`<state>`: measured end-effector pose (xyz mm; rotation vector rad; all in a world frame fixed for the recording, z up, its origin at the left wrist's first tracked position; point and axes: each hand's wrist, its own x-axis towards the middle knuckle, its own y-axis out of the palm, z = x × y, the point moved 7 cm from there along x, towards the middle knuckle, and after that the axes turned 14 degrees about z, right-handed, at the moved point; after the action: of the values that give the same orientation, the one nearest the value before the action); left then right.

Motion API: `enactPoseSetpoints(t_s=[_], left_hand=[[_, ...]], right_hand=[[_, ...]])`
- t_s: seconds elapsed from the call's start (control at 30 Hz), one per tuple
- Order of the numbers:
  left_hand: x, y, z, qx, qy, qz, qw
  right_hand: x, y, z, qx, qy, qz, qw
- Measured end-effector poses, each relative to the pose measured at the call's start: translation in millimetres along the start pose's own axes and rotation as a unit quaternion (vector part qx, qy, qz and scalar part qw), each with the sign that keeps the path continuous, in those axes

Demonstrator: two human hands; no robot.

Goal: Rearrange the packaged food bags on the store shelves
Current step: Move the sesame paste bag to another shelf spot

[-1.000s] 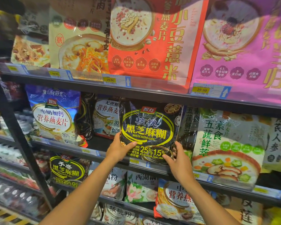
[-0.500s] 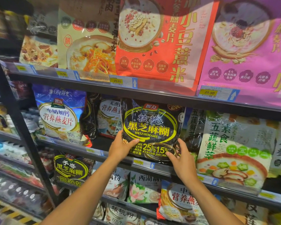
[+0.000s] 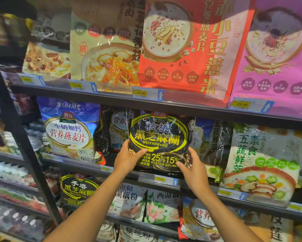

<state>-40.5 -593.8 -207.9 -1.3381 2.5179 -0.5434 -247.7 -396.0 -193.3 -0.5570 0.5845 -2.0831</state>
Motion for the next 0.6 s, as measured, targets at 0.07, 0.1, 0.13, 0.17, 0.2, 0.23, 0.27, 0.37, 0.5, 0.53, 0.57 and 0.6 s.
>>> enactPoseSetpoints(t_s=[0.07,0.1,0.13,0.17,0.2,0.23,0.27,0.37,0.5,0.53,0.57,0.6], left_hand=[[2,-8,5,0.002,-0.002,-0.001,1.0],[2,-12,6,0.004,-0.001,-0.001,1.0],[3,-16,9,0.003,0.0,-0.001,1.0],[4,-20,12,0.002,0.002,-0.002,1.0],[5,-24,15,0.001,0.005,-0.005,1.0],[5,-28,18,0.001,0.006,-0.008,1.0],[5,-32,20,0.001,0.008,-0.009,1.0],[3,-45,22,0.004,0.007,-0.015,1.0],[5,-61,29,0.002,-0.003,-0.017,1.0],[7,-65,32,0.006,-0.004,-0.021,1.0],[8,-69,35,0.007,-0.007,-0.022,1.0],[8,-72,36,0.006,-0.007,-0.022,1.0]], right_hand=[[1,7,6,-0.002,-0.004,-0.001,1.0],[1,11,9,-0.004,-0.003,-0.002,1.0],[1,14,12,-0.003,-0.001,-0.002,1.0],[2,18,13,0.001,0.0,-0.001,1.0],[3,22,15,0.005,-0.002,-0.002,1.0],[4,25,17,0.007,-0.005,-0.001,1.0],[6,29,19,0.008,-0.009,0.0,1.0],[12,42,25,0.008,-0.012,0.011,1.0],[17,56,35,0.006,-0.017,0.015,1.0],[19,59,37,0.008,-0.018,0.016,1.0],[21,62,38,0.011,-0.019,0.016,1.0],[23,65,40,0.01,-0.022,0.014,1.0]])
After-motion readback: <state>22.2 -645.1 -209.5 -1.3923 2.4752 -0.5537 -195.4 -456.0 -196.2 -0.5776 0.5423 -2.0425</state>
